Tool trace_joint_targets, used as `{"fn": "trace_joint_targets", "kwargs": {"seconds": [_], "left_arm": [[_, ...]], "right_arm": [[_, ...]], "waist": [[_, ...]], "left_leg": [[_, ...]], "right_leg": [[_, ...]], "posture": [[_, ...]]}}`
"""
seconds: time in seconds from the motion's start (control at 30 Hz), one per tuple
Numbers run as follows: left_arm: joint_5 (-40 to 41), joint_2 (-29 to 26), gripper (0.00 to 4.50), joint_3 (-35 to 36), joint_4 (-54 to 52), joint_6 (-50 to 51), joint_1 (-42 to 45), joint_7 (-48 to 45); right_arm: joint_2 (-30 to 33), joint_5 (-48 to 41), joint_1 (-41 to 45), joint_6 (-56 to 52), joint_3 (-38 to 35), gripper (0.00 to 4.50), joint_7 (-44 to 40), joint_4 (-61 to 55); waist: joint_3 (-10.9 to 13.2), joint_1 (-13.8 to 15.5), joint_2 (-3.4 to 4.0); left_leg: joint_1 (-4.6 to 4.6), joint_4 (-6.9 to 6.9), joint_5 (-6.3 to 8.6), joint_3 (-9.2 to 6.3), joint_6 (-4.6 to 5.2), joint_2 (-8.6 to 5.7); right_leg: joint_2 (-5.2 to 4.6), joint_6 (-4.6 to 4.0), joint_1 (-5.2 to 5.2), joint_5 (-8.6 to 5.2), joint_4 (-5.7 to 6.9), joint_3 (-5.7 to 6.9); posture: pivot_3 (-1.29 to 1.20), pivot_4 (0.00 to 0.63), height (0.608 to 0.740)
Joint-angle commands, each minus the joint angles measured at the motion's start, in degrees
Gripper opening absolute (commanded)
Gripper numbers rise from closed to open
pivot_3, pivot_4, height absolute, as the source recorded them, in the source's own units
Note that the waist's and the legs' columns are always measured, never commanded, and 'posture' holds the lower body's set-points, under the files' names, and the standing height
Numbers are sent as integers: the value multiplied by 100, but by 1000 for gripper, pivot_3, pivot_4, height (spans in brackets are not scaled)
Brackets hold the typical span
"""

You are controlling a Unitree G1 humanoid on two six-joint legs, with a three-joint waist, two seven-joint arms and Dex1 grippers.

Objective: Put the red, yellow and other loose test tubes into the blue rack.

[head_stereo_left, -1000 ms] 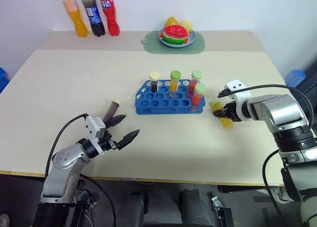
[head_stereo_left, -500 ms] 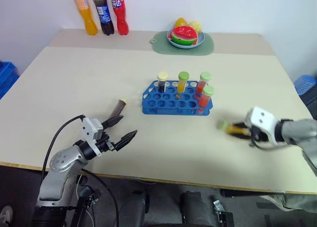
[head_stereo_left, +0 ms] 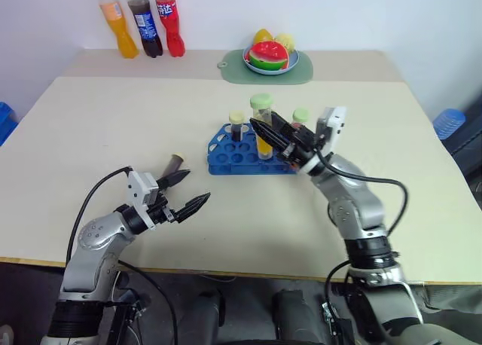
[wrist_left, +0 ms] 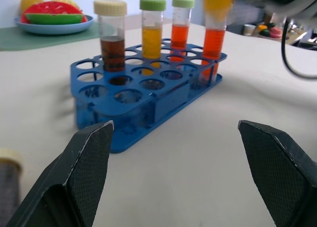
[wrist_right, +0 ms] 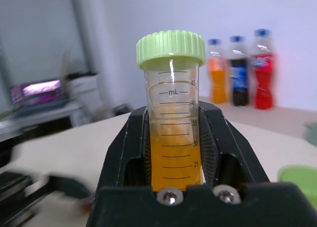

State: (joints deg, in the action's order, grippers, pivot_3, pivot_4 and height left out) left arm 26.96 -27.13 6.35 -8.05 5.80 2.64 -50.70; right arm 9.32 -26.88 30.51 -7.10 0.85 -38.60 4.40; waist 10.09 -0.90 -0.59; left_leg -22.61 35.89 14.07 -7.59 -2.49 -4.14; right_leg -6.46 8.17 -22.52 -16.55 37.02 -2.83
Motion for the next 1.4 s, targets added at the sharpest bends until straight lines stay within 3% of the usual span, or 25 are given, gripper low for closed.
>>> {"fn": "trace_joint_targets", "kwargs": {"seconds": [0.03, 0.23, 0.6, 1.03, 1.4], "left_arm": [[56, -49, 4205, 130, -220, -62, -81, 36], [81, -85, 4205, 221, -458, -36, -330, 137], [47, -87, 4205, 304, -431, -122, -456, 132], [44, -94, 4205, 273, -497, -56, -369, 196], [47, -85, 4205, 220, -439, -44, -267, 191]], "right_arm": [[-229, 387, 225, 787, -64, 892, 140, 568], [-375, 954, 437, 1801, -105, 892, 276, 1979], [-496, 1162, 591, 2428, -141, 892, 279, 2964], [-250, 1231, 202, 2724, -273, 892, 472, 2576], [-477, 1525, 257, 3342, -310, 892, 983, 3293]], "waist": [[0, -15, 1], [1, -49, 2], [-1, -144, 3], [-2, -120, 3], [-2, -154, 4]], "left_leg": [[0, 0, 0, 1, 0, -1], [8, -8, -1, 9, -2, -1], [15, -8, -2, 6, -3, -1], [17, -6, -2, -1, -4, -2], [17, -7, -3, 1, -4, -2]], "right_leg": [[0, 0, 0, 0, 0, 0], [5, 0, -5, 0, 8, 0], [5, 0, 2, 0, 10, 1], [4, 0, 10, 0, 11, 2], [5, 0, 9, 0, 11, 2]], "posture": [[0, 150, 740], [0, 150, 740], [0, 150, 740], [0, 150, 740], [0, 150, 740]]}}
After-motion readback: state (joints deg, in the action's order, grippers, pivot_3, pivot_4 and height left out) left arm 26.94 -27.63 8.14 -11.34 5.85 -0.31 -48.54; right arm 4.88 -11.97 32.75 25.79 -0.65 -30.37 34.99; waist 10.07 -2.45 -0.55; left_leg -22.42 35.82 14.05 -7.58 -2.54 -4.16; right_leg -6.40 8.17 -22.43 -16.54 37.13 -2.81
